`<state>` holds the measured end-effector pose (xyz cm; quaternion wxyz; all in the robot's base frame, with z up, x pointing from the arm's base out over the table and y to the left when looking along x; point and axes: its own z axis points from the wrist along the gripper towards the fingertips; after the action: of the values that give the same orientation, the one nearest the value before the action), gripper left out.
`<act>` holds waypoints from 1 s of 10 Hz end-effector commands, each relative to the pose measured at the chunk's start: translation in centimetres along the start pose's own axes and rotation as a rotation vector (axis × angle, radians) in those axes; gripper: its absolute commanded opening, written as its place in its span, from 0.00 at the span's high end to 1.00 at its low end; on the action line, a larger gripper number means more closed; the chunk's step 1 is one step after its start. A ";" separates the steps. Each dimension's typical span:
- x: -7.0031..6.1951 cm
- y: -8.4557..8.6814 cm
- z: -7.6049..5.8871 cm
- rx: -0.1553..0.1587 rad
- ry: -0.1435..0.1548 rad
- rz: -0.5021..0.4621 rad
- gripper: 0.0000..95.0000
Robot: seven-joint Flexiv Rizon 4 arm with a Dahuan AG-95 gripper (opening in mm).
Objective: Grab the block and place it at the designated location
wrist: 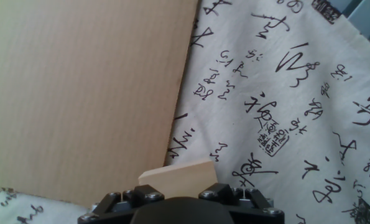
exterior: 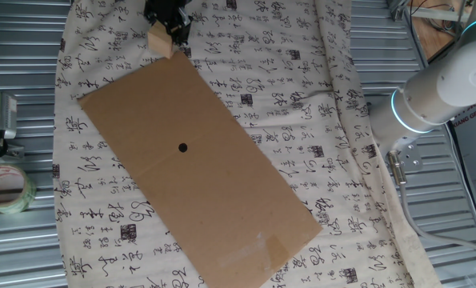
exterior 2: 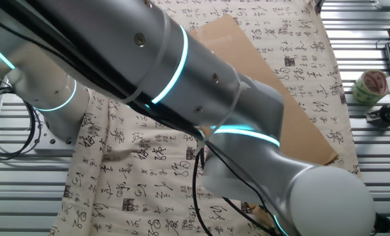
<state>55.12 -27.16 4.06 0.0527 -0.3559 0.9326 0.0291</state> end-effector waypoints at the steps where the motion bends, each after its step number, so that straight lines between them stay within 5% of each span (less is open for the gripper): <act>1: -0.3 0.2 -0.5 0.018 0.027 0.014 1.00; 10: -2.4 1.8 -0.3 0.045 0.040 0.119 1.00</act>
<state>55.69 -24.19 4.70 0.0400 -0.2981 0.9537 0.0044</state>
